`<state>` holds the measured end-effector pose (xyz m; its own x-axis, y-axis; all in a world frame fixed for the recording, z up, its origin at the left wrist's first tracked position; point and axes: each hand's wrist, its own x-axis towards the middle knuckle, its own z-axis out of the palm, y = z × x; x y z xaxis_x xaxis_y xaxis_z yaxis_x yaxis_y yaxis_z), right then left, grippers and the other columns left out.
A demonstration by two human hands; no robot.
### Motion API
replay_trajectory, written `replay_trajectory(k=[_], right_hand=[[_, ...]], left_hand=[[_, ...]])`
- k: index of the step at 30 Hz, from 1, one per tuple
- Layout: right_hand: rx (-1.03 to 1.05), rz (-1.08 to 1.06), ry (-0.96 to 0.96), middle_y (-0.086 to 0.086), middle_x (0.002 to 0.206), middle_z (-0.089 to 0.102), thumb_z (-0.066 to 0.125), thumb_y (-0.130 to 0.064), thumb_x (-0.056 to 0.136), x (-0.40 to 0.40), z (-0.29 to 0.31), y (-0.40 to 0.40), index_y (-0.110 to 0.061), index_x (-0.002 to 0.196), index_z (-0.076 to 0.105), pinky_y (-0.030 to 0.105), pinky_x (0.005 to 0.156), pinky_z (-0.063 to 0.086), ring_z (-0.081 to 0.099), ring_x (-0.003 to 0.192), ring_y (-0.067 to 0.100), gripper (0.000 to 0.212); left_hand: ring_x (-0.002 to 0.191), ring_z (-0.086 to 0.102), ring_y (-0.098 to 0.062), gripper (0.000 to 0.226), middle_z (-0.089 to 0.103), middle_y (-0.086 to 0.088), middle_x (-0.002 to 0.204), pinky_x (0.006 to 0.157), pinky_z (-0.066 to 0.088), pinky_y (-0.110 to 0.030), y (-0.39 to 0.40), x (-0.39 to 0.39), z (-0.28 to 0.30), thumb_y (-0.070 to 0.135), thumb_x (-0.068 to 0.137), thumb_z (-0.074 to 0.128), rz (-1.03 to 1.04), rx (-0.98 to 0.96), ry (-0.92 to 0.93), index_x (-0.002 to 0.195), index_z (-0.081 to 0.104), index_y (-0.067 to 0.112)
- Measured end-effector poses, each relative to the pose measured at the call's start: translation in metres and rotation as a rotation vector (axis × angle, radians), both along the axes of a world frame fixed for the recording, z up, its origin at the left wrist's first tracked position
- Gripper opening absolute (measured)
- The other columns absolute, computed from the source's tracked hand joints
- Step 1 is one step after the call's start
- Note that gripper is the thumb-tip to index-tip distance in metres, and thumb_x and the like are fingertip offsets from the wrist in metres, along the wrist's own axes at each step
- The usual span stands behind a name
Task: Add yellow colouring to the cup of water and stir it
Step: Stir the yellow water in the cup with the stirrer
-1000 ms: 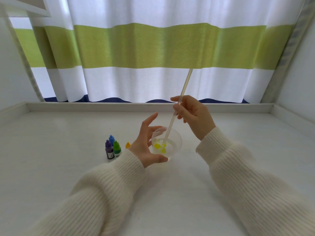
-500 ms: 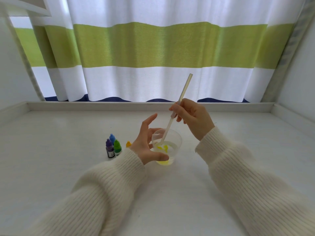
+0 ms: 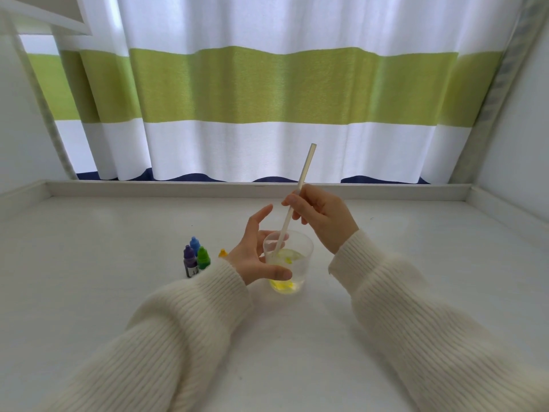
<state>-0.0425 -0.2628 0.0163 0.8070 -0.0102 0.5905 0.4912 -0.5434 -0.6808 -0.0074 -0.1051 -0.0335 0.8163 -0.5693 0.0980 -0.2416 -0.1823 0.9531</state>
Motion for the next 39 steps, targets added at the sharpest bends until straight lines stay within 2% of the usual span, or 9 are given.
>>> replay_trajectory(k=[7,10,13,16,20,27,29,32,39], right_hand=[[0.026,-0.014,0.015,-0.012,0.074,0.063,0.056,-0.034,0.084,0.003,-0.003,-0.006,-0.022,0.087,0.068,0.021,0.068,0.051,0.057,0.069,0.002,0.017],[0.012,-0.022,0.014,-0.016,0.074,0.062,0.056,-0.035,0.084,0.003,-0.003,-0.009,-0.026,0.088,0.067,0.012,0.064,0.047,0.056,0.069,-0.001,0.015],[-0.003,-0.022,0.024,-0.017,0.075,0.062,0.056,-0.031,0.085,0.002,-0.001,-0.01,-0.029,0.096,0.064,0.011,0.066,0.047,0.058,0.069,-0.004,0.013],[-0.031,-0.029,0.015,-0.013,0.074,0.064,0.059,-0.029,0.084,0.0,0.001,-0.01,-0.029,0.101,0.061,0.021,0.073,0.052,0.06,0.07,-0.001,0.017],[-0.019,-0.022,0.01,-0.011,0.074,0.067,0.063,-0.026,0.082,-0.004,0.003,-0.009,-0.024,0.092,0.064,0.03,0.077,0.053,0.063,0.071,0.005,0.01],[-0.05,-0.006,0.023,-0.009,0.074,0.067,0.062,-0.027,0.082,-0.007,0.001,-0.008,-0.017,0.088,0.069,0.017,0.072,0.051,0.061,0.068,0.001,0.014],[-0.064,0.009,0.024,-0.005,0.074,0.068,0.061,-0.027,0.082,-0.007,0.001,-0.007,-0.013,0.089,0.069,0.02,0.072,0.052,0.063,0.069,0.004,0.017],[-0.092,0.027,0.041,-0.001,0.076,0.069,0.061,-0.026,0.083,-0.007,0.0,-0.006,-0.012,0.088,0.069,0.029,0.074,0.054,0.065,0.071,0.012,0.017],[-0.138,0.053,0.064,-0.005,0.072,0.069,0.061,-0.027,0.083,-0.008,-0.003,-0.005,-0.016,0.082,0.068,0.024,0.072,0.053,0.064,0.068,0.007,0.013]], left_hand=[[0.12,0.04,-0.019,0.115,0.04,0.009,0.127,0.098,0.038,-0.048,-0.003,0.005,0.004,0.008,0.047,0.081,-0.151,0.022,0.103,0.122,0.01,0.056],[0.113,0.047,-0.013,0.108,0.043,0.013,0.123,0.089,0.046,-0.036,0.002,0.008,0.0,0.001,0.046,0.075,-0.176,-0.066,0.14,0.117,0.016,0.058],[0.111,0.049,-0.012,0.108,0.045,0.01,0.123,0.079,0.048,-0.027,0.003,0.007,-0.004,0.0,0.043,0.072,-0.169,-0.144,0.146,0.119,0.019,0.055],[0.112,0.049,-0.014,0.106,0.044,0.006,0.126,0.079,0.05,-0.029,0.002,0.008,-0.005,-0.006,0.045,0.068,-0.152,-0.205,0.155,0.119,0.023,0.054],[0.112,0.05,-0.014,0.105,0.046,0.003,0.124,0.079,0.05,-0.03,0.003,0.011,-0.005,-0.01,0.048,0.064,-0.124,-0.232,0.138,0.122,0.023,0.051],[0.109,0.053,-0.018,0.101,0.052,-0.002,0.118,0.078,0.049,-0.032,0.003,0.013,-0.003,-0.015,0.043,0.048,-0.081,-0.268,0.192,0.121,0.027,0.045],[0.109,0.053,-0.02,0.102,0.052,-0.005,0.119,0.077,0.05,-0.031,0.003,0.014,-0.003,-0.016,0.043,0.045,-0.078,-0.278,0.204,0.125,0.026,0.042],[0.108,0.056,-0.021,0.101,0.054,-0.006,0.118,0.084,0.049,-0.036,0.005,0.016,-0.003,-0.017,0.044,0.045,-0.088,-0.286,0.203,0.126,0.027,0.039],[0.107,0.057,-0.021,0.09,0.062,-0.004,0.111,0.091,0.044,-0.042,0.001,0.019,-0.005,-0.016,0.049,0.044,-0.155,-0.312,0.167,0.12,0.035,0.038]])
